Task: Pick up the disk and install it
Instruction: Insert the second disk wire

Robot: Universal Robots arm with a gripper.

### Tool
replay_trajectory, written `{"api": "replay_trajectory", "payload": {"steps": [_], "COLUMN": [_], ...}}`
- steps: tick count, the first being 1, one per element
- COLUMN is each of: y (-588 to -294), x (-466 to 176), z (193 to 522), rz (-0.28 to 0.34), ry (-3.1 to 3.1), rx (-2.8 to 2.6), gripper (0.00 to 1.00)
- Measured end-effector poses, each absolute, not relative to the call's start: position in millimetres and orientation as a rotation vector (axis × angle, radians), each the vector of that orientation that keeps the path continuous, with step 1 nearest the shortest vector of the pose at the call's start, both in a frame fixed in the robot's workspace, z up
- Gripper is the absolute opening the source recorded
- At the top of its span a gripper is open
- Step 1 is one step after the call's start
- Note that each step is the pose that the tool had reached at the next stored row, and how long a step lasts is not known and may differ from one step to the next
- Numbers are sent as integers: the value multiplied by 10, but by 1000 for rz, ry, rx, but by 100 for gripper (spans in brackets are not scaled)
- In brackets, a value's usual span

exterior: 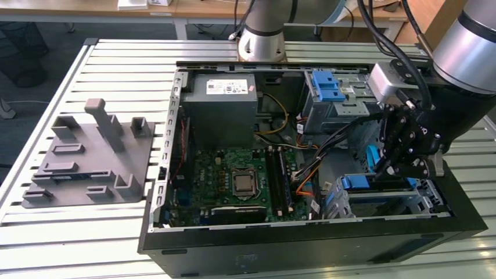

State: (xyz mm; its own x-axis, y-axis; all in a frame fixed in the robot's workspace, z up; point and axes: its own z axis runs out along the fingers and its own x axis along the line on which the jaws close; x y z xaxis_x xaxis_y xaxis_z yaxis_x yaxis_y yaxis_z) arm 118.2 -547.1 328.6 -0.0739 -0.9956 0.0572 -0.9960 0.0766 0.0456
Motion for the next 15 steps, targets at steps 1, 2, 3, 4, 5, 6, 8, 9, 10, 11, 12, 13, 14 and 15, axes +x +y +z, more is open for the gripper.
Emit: {"api": "replay_trajectory", "payload": {"steps": [1,2,3,4,5,6,8,9,10,11,12,13,14,15], "y": [-5471,-5471,-5471,-5472,-5472,-5472,-5471,-5472,-5472,-5471,-5471,-5472,-5472,-5471], "x": [1182,1182,1182,1182,1182,1182,1182,1182,1182,1182,1182,1182,1182,1182], "z": [3283,3282,3286,3296,3304,3318,3348,3364,3380,3399,3417,3435,3452,3465], "rz": [7,8,8,9,8,8,9,9,9,9,9,9,9,9], "ry": [-2250,-2250,-2250,-2250,-2250,-2250,-2250,-2250,-2250,-2250,-2250,-2250,-2250,-2250], "rx": [2087,2087,2087,2086,2086,2086,2086,2086,2086,2086,2086,2086,2086,2086], "gripper": [17,17,17,23,23,23,23,23,23,23,23,23,23,23]}}
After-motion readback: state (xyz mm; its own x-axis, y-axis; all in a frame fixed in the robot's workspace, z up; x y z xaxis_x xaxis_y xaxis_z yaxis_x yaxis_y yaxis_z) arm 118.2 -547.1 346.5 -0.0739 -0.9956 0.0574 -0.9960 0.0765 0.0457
